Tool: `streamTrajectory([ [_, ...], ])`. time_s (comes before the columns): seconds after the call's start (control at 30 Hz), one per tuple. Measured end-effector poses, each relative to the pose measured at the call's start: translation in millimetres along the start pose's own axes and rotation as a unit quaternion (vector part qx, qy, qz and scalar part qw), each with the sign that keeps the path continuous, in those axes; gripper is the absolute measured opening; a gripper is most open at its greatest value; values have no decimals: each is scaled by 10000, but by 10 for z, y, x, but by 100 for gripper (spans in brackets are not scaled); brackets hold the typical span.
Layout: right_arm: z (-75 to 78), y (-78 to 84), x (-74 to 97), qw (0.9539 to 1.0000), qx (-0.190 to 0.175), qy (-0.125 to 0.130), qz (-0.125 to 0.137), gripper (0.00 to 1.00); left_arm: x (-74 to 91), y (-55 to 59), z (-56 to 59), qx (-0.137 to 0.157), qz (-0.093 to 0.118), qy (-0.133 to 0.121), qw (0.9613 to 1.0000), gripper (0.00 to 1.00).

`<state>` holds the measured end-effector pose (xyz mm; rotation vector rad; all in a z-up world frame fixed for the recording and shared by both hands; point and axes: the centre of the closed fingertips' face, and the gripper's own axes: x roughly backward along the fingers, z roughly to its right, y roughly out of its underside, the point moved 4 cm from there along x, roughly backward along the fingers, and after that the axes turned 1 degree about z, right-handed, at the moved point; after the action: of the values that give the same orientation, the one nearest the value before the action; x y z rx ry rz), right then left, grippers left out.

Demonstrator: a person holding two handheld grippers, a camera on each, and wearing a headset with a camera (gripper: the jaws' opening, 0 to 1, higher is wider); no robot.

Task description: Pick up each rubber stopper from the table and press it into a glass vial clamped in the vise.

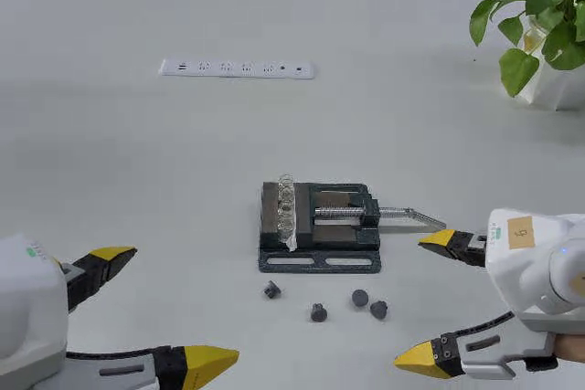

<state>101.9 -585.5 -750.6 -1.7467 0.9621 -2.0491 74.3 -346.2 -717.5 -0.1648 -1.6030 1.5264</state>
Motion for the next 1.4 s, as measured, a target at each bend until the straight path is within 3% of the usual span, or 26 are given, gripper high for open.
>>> streamTrajectory([
  [0.1, -20, -24, -47, 9991, 161, -323, -231, 69, -4, 22, -6, -17, -22, 22, 10000, 99],
  [0.37, 40, -16, -137, 9939, 389, -756, -698, 51, -43, 33, -1, -144, -33, 85, 9999, 99],
  [0.57, 70, -46, -227, 9930, 425, -818, -734, 44, -86, 33, 4, -211, -24, 142, 9997, 99],
  [0.9, 90, -82, -395, 9877, 668, -1022, -981, 35, -126, -8, 45, -243, 74, 161, 9995, 99],
  [1.13, 118, -138, -464, 9845, 785, -1080, -1141, 25, -131, 29, 65, -198, 87, 174, 9996, 99],
  [1.4, 132, -142, -494, 9772, 1054, -1170, -1426, 17, -144, 52, 81, -142, 116, 187, 9997, 99],
])
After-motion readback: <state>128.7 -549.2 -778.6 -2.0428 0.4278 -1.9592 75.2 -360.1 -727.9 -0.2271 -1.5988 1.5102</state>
